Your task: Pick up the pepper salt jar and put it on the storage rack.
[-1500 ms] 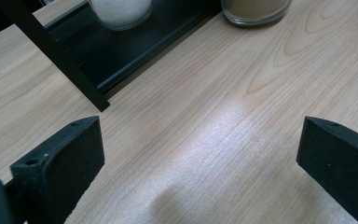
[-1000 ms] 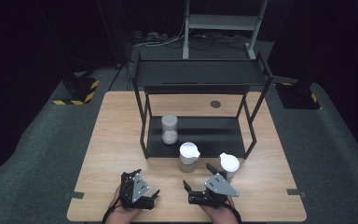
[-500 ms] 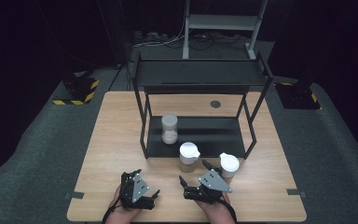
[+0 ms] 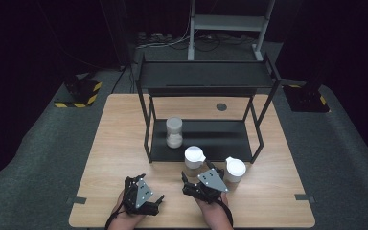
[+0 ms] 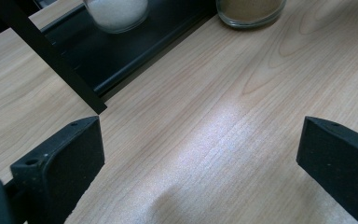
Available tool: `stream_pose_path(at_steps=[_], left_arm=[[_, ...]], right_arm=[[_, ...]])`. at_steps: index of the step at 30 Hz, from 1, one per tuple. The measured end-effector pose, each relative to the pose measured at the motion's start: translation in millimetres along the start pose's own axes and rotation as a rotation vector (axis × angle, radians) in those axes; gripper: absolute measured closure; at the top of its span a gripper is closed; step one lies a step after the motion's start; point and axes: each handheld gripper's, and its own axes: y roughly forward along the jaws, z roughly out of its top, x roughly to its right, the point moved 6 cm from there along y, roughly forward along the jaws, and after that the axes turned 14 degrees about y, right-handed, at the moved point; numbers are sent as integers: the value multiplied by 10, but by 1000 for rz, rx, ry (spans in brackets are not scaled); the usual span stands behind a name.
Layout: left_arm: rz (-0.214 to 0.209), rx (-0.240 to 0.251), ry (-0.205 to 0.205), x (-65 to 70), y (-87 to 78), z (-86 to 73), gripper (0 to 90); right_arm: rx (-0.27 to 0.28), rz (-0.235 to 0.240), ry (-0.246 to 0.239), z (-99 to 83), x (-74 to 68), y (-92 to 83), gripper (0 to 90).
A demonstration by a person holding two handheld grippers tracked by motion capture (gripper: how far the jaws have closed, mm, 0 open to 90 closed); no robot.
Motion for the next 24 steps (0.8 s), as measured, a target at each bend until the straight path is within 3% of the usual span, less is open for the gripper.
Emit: stream_pose_path(at_steps=[11, 24], left_arm=[[2, 2, 2, 3, -1, 1, 9], [2, 1, 5, 6, -1, 2, 9]], right_arm=[[-7, -17, 62, -25, 66, 202, 94], [6, -5, 62, -48, 95, 285, 222]])
